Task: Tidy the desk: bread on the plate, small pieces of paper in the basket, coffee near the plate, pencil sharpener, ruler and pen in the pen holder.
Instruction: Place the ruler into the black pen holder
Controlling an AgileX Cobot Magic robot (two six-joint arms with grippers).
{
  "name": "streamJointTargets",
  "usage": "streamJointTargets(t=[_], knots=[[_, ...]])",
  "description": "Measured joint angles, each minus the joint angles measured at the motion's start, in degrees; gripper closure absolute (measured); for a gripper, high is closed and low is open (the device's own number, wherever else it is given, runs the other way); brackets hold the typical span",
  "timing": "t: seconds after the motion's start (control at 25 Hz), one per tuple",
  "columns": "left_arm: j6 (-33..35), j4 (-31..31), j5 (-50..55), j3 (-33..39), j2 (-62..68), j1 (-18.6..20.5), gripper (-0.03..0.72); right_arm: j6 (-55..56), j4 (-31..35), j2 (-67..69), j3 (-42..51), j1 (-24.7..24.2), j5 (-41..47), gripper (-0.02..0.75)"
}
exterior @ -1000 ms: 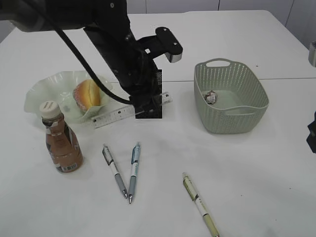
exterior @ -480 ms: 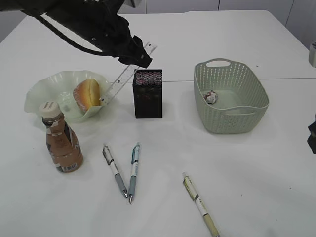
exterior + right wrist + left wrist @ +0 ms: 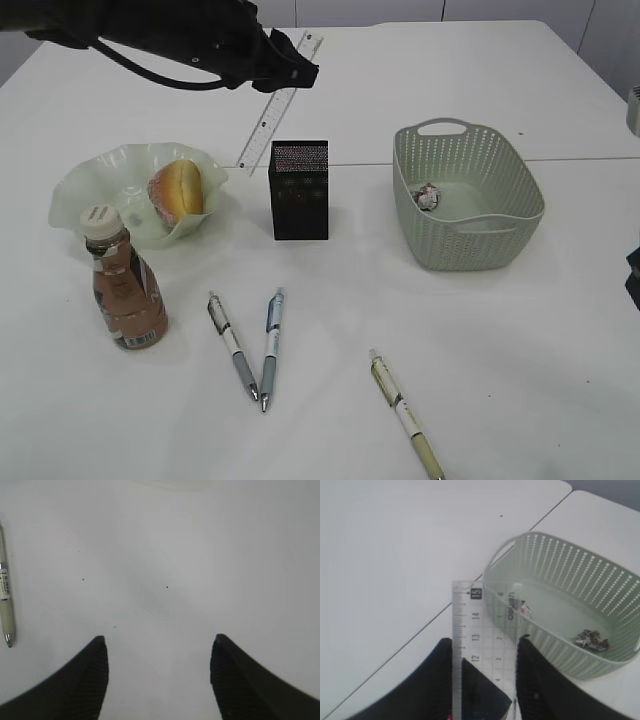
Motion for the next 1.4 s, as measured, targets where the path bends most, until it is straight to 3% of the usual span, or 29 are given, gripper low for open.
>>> streamJointTargets(t=[0.24,0.64,1.04,1.4], knots=[[15.52,-18.67,3.26,0.0,3.01,2.75,0.407,0.0,-0.27,0.0,0.0,0.0,0.0,0.266],[30.99,-35.77,8.68,0.0,5.64,4.34,0.407,0.09,-0.37,0.04,0.0,0.0,-0.39,0.266],[38.24,-42.97,9.56,0.0,6.64,4.34,0.407,0.27,-0.37,0.04,0.0,0.0,-0.39,0.266],[41.04,-45.34,10.38,0.0,8.24,4.34,0.407,0.35,-0.37,0.04,0.0,0.0,-0.52,0.266]])
